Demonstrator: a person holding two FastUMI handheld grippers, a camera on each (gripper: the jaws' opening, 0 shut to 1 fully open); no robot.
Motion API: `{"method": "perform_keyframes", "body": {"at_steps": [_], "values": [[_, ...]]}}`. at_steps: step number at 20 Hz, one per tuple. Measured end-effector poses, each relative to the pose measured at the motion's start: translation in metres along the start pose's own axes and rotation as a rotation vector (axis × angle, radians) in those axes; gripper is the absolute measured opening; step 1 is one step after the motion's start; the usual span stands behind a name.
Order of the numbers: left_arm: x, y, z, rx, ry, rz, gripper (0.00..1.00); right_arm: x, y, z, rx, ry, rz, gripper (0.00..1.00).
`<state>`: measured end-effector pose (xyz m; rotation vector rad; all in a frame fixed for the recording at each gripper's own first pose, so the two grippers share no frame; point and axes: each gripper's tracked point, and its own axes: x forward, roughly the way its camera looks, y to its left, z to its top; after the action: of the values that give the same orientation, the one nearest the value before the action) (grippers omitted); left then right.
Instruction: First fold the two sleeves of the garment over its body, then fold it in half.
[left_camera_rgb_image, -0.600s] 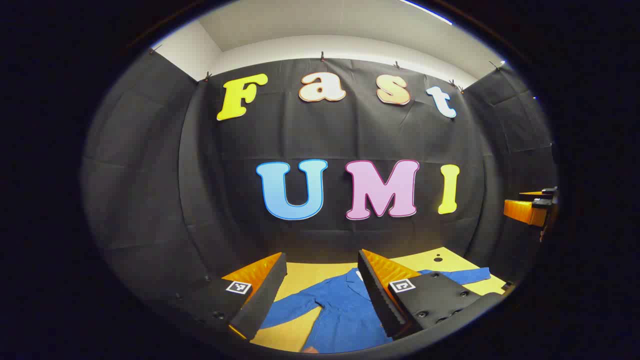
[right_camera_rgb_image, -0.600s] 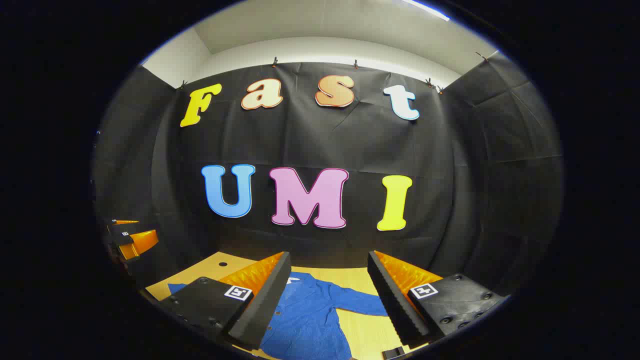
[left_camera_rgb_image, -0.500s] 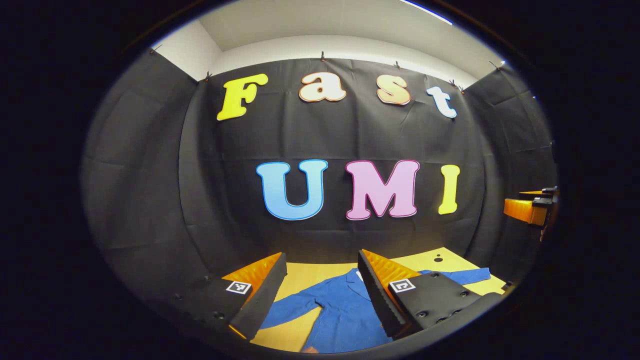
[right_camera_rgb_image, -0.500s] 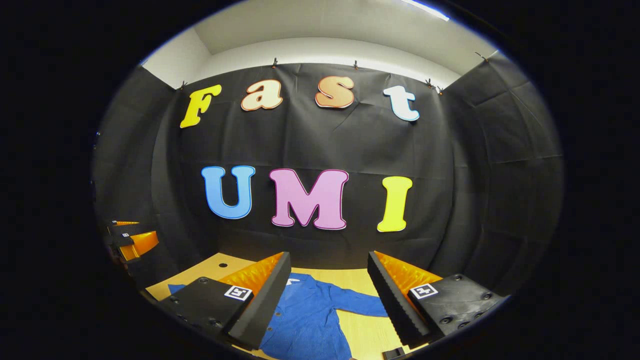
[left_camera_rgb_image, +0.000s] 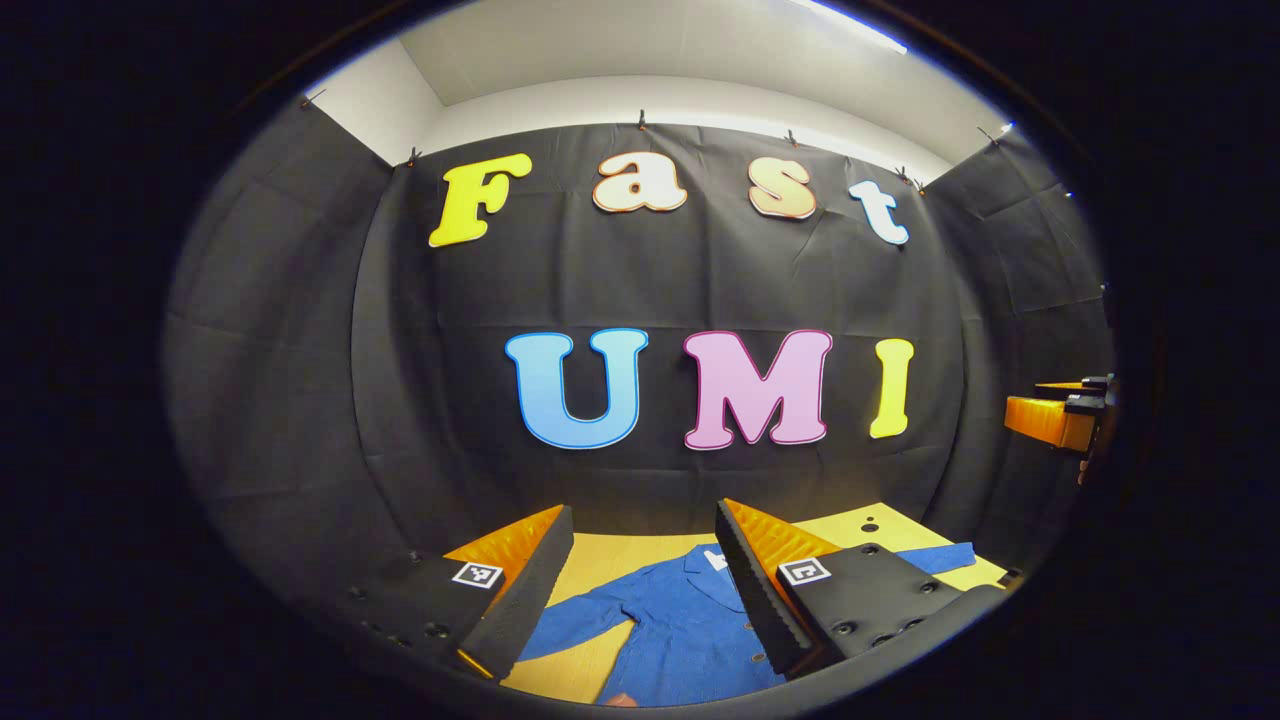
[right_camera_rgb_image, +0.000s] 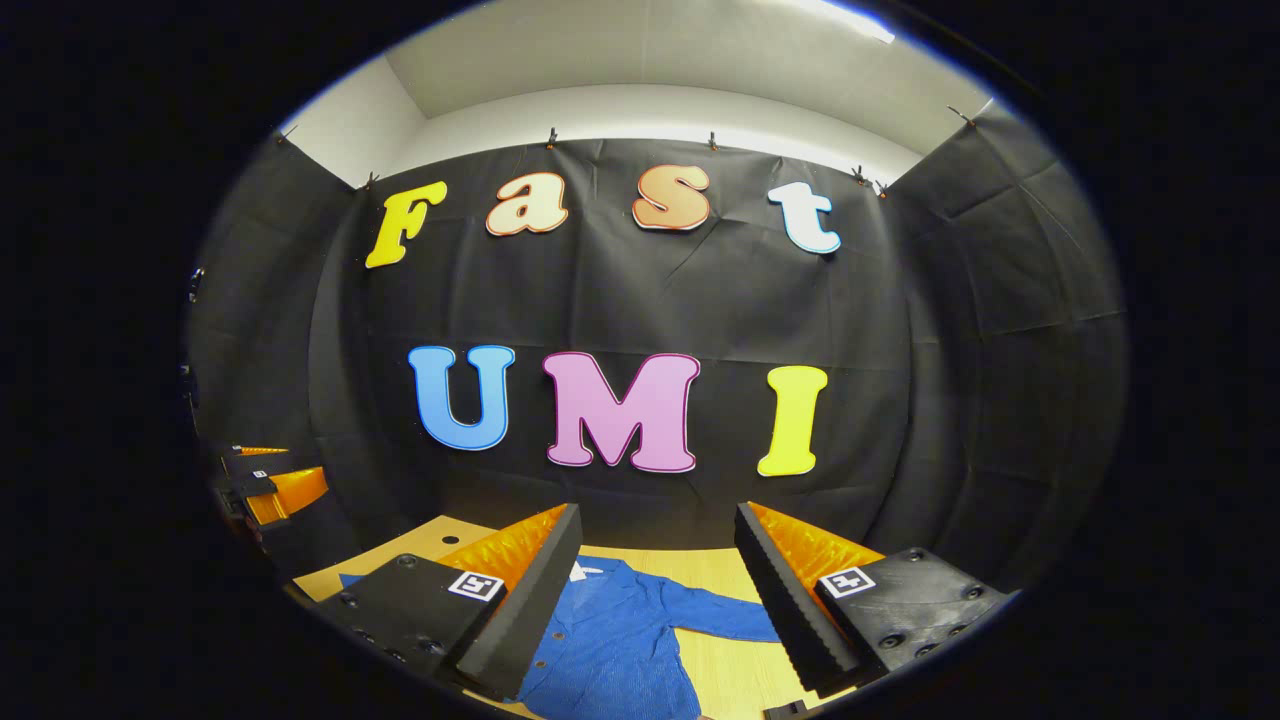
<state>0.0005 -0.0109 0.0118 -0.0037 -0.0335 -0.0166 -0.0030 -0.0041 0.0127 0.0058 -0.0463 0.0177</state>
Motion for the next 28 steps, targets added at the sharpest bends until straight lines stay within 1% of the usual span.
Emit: {"method": "perform_keyframes", "body": {"at_steps": [1, 2, 3, 9, 11, 14, 15, 16, 17, 18, 19, 21, 23, 24, 25, 26, 28], "values": [[0.001, -0.002, 0.000, 0.002, -0.001, -0.002, 0.82, -0.001, -0.001, 0.000, -0.004, 0.001, -0.003, 0.98], [0.001, -0.002, 0.001, 0.003, -0.002, -0.003, 0.82, -0.001, -0.002, 0.000, -0.007, 0.001, -0.005, 1.00], [0.001, -0.003, 0.001, 0.002, -0.004, -0.005, 0.82, -0.002, -0.003, 0.000, -0.010, -0.002, -0.005, 0.98], [-0.002, 0.000, 0.001, 0.010, -0.006, -0.001, 0.82, -0.001, -0.012, -0.003, -0.008, 0.004, -0.017, 0.98], [-0.002, 0.002, 0.000, 0.012, -0.005, 0.001, 0.82, 0.004, -0.023, -0.004, -0.008, 0.019, -0.029, 0.98], [-0.003, 0.005, -0.004, 0.001, 0.002, 0.001, 0.82, 0.018, -0.052, -0.005, 0.002, 0.061, -0.072, 0.95], [-0.004, 0.005, -0.007, -0.009, 0.005, -0.003, 0.82, 0.023, -0.064, -0.008, 0.007, 0.093, -0.098, 1.00], [-0.004, 0.003, -0.011, -0.022, 0.011, -0.015, 0.82, 0.029, -0.081, -0.009, -0.003, 0.109, -0.134, 0.83], [-0.006, 0.001, -0.015, -0.032, 0.018, -0.034, 0.82, 0.035, -0.093, -0.007, -0.013, 0.119, -0.157, 0.96], [-0.006, 0.000, -0.019, -0.037, 0.026, -0.043, 0.83, 0.042, -0.100, -0.008, -0.014, 0.144, -0.160, 1.00], [-0.004, 0.002, -0.022, -0.039, 0.031, -0.048, 0.82, 0.046, -0.104, -0.017, 0.006, 0.200, -0.157, 0.96], [0.000, 0.006, -0.025, -0.052, 0.033, -0.053, 0.82, 0.058, -0.109, -0.037, 0.063, 0.316, -0.129, 0.96], [0.005, 0.011, -0.028, -0.066, 0.035, -0.051, 0.82, 0.073, -0.121, -0.064, 0.163, 0.456, -0.123, 0.96], [0.008, 0.014, -0.030, -0.069, 0.037, -0.044, 0.82, 0.082, -0.137, -0.082, 0.188, 0.522, -0.146, 0.96], [0.010, 0.016, -0.033, -0.070, 0.042, -0.037, 0.82, 0.089, -0.158, -0.103, 0.201, 0.585, -0.190, 0.96], [0.012, 0.017, -0.037, -0.067, 0.050, -0.032, 0.82, 0.096, -0.178, -0.125, 0.193, 0.648, -0.209, 0.96], [0.016, 0.021, -0.043, -0.054, 0.071, -0.006, 0.82, 0.102, -0.211, -0.177, 0.231, 0.811, -0.271, 0.97]]}}
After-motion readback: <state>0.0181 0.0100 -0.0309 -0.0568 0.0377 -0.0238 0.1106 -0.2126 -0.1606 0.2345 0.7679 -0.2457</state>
